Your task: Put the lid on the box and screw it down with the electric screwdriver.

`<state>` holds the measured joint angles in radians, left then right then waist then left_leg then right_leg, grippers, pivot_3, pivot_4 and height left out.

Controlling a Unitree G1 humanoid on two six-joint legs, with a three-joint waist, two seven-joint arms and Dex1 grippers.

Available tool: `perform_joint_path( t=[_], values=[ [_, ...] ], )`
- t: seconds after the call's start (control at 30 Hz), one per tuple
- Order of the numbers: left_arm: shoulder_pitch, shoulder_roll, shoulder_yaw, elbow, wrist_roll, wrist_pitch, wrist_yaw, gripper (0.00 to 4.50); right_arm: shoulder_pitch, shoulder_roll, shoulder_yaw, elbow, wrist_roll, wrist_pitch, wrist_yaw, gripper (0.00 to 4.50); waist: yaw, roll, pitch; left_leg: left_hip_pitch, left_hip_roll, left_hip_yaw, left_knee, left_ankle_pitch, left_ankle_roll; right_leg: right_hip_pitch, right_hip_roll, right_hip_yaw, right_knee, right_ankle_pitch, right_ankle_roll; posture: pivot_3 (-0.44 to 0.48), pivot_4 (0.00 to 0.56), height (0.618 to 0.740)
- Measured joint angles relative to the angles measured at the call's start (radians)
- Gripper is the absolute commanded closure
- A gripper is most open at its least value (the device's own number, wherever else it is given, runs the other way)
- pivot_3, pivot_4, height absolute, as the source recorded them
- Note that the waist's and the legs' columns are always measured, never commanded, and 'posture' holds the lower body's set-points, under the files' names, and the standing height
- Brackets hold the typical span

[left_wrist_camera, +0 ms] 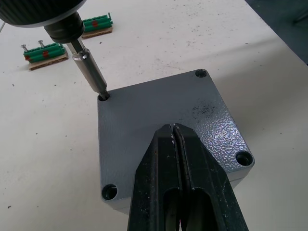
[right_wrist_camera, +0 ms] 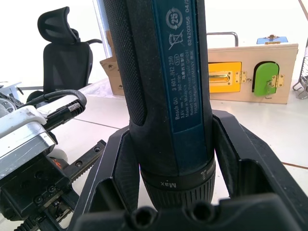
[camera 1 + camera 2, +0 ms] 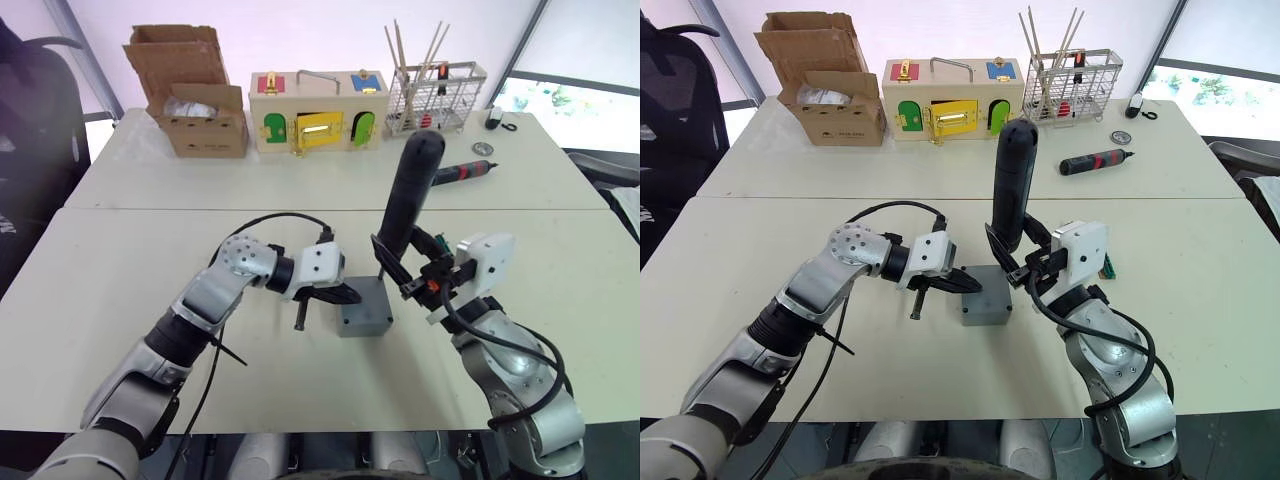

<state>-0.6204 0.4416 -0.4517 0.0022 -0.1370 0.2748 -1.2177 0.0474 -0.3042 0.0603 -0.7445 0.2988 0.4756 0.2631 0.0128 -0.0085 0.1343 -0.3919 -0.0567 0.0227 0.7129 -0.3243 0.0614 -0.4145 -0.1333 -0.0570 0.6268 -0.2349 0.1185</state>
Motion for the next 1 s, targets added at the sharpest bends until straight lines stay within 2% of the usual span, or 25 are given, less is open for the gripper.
perform_joint_path(
  t=[1.0],
  values=[
    [0.007,0.0,-0.004,-0.015,0.004,-0.001,0.002,4.5,-0.024,-0.008,0.002,0.012,0.001,0.024,-0.009,2.68,0.001,0.0,-0.001,0.002,0.0,-0.001,-0.012,-0.001,0.001,0.004,0.0,-0.001,-0.014,0.0,-0.001,0.0,0.15,0.694]
  ],
)
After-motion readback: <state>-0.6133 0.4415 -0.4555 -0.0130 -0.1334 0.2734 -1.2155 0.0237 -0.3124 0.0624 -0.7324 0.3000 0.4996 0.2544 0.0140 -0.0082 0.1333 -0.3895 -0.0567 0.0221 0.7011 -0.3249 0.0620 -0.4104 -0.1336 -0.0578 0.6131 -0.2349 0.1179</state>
